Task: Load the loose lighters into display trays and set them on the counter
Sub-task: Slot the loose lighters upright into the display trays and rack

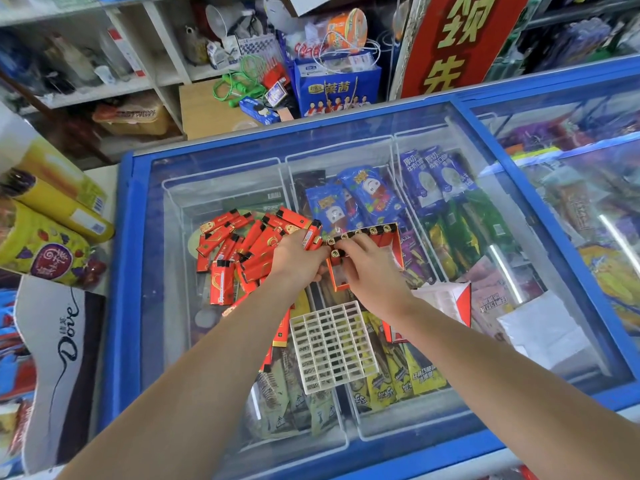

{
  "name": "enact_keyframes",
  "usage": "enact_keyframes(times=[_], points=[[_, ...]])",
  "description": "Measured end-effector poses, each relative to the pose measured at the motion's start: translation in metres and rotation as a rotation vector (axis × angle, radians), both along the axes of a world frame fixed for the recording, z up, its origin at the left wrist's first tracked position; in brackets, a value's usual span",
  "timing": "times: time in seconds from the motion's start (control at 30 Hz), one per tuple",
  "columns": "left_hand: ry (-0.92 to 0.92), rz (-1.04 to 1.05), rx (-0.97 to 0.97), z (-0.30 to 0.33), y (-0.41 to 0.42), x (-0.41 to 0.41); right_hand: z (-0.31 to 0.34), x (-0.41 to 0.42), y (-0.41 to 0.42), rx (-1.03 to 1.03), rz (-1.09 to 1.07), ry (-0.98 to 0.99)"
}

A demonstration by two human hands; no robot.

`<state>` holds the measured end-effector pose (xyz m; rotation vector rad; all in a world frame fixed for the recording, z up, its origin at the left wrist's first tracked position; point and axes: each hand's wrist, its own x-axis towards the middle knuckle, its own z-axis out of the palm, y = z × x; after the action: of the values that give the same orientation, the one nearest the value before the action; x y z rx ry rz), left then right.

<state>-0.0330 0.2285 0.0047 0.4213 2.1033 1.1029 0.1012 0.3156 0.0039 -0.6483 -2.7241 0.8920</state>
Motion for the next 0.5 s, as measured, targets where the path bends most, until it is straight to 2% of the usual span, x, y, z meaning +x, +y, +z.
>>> enact_keyframes(times=[0.17,0.5], points=[[-0.01,0.001,0.012,0.002,0.0,-0.001,-0.002,-0.001,0.002,0.015,-0.033,-0.036],[-0.031,0.025,0.058,0.013,-0.001,-0.001,0.004,0.001,0.004,0.29,0.043,-0.101]])
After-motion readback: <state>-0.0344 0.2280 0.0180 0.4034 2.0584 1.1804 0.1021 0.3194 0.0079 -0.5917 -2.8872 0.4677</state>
